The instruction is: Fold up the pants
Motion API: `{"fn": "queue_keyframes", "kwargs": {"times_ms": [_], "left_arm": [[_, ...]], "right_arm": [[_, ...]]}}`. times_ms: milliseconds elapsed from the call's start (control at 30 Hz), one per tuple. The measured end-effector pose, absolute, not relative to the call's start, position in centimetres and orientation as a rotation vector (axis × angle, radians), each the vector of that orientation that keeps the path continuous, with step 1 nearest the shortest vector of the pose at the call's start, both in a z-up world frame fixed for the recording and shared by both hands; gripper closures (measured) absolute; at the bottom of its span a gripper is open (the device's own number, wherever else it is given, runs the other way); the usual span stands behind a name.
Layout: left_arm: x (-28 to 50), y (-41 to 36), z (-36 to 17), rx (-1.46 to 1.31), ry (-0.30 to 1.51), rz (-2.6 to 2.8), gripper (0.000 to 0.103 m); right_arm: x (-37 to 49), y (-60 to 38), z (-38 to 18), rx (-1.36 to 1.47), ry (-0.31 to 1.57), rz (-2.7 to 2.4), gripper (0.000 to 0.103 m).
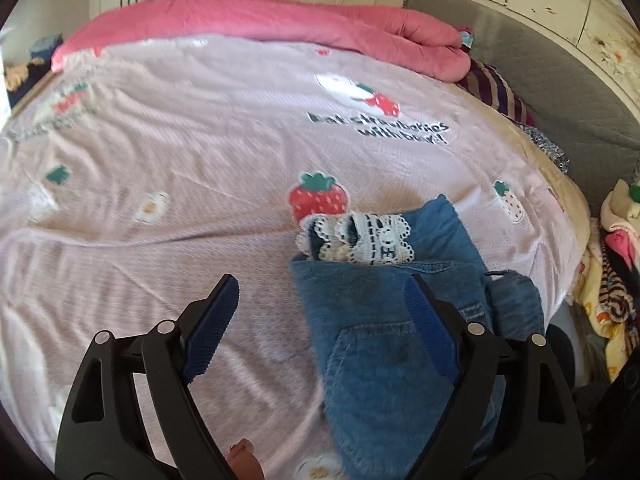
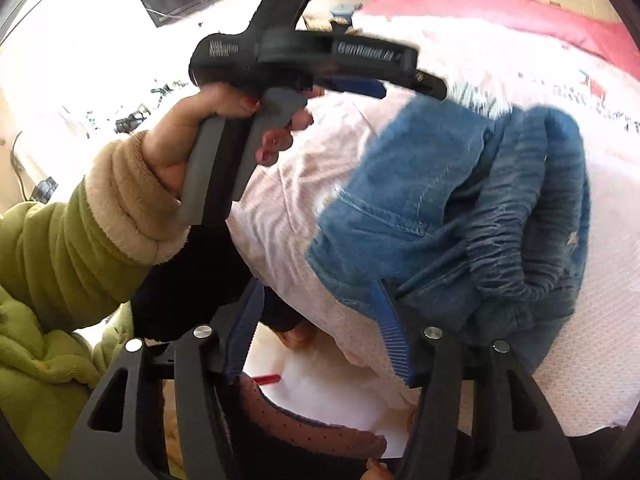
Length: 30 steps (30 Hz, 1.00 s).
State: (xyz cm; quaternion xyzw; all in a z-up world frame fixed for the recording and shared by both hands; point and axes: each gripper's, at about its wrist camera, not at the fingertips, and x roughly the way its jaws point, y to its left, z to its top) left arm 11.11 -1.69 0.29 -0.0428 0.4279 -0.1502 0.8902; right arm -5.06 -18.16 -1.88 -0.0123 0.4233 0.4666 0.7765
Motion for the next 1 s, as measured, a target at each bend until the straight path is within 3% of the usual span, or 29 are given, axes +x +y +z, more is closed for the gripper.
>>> {"fn": "queue_keyframes", "kwargs": {"times_ms": [133, 267, 400, 1000], "left_arm": [[10.2, -1.1, 0.8, -0.097, 0.88, -0.305, 0.025], [9.3, -1.0, 0.9, -0.109, 0.876, -0.304, 0.025], [8.4, -1.0, 0.9, -0.111, 0.872, -0.302, 0.022], [6.2, -3.2, -0.4, -0.036, 0.88, -0.308, 0.014]], "right_arm": [[-5.3, -20.4, 0.0, 0.035, 0.848, 0.947, 0.037], [-4.9, -22.8, 1.9, 0.094, 0.778, 0.853, 0.019], [-3.2, -25.7, 3.0, 0.152, 0.747, 0.749, 0.012], [1.3, -26.9, 1.5, 0.105, 0.784, 0.557, 0.006]]}}
